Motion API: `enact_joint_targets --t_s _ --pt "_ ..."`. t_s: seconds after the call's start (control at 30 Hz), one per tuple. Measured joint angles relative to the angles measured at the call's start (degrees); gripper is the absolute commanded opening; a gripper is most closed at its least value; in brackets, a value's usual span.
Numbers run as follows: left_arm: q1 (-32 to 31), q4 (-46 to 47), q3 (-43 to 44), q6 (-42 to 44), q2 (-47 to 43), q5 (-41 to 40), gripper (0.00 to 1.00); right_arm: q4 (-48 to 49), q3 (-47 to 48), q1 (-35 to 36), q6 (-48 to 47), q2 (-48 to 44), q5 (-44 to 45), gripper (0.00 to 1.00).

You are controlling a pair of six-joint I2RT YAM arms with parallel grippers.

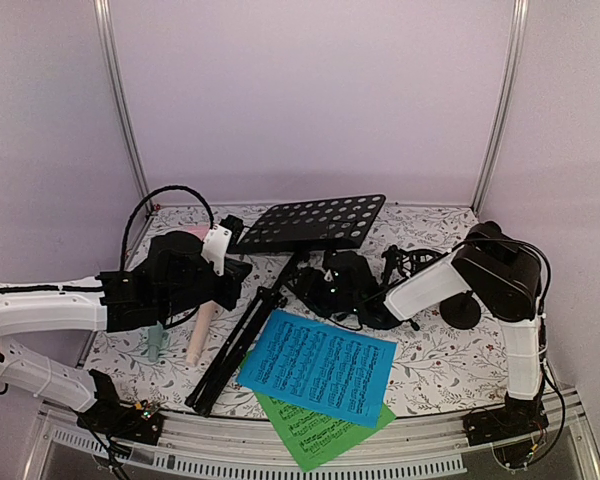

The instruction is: Pack up the instrument practice props

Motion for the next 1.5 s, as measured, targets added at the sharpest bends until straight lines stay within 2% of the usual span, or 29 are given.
enact_joint_targets --t_s 0.17,0.27,0.37,0.5,0.57,0.6,0.67,0.73,0.8,1.03,1.33,1.4,1.5 --pt "0.0 0.0 0.0 0.0 0.0 -0.1 0.01 -2.6 2.4 0.9 -1.0 -0.3 0.7 0.81" --pt "0.0 0.0 0.0 0.0 0.0 -0.3 0.01 -3.9 4.4 1.6 -2.8 -1.4 1.8 0.92" --pt "0.0 0.0 0.0 0.0 0.0 -1.0 0.02 -6.3 8.0 2.5 -5.1 -3.2 3.6 0.98" --pt "0.0 0.0 0.0 0.0 0.0 -2.1 0.04 -9.2 11.4 3.9 -8.1 -6.0 5.6 0.99" --pt "0.0 0.0 0.0 0.0 0.0 -2.9 0.09 -11.0 12.9 4.7 -10.0 -6.9 6.4 0.99" --pt "0.0 0.0 0.0 0.0 0.0 -3.2 0.18 -12.1 13.7 5.2 -11.1 -7.2 6.9 0.99" --pt "0.0 0.0 0.0 0.1 -0.2 -3.9 0.53 -13.9 14.7 6.1 -13.4 -7.8 7.3 0.99" --pt "0.0 -0.1 0.0 -0.1 -0.5 -4.6 0.83 -16.9 16.3 7.0 -17.3 -8.3 7.3 0.99" --pt "0.0 -0.2 0.0 0.0 -1.0 -5.5 0.98 -19.8 18.3 7.8 -21.5 -8.7 7.2 0.99" --pt "0.0 -0.1 -0.2 -0.7 -4.4 -8.6 0.99 -28.0 17.2 8.1 -40.2 -19.2 8.9 0.99" --pt "0.0 0.8 -2.1 -0.9 -9.0 -12.5 0.99 -29.0 -1.7 7.4 -57.2 -47.3 16.9 0.99" --pt "0.0 1.1 -3.1 -0.9 -10.8 -14.4 0.99 -28.9 -5.9 6.0 -58.5 -52.8 17.4 0.99" --pt "0.0 1.8 -4.4 -0.9 -13.4 -17.8 0.99 -28.8 -12.4 -0.1 -58.9 -60.6 16.4 0.99"
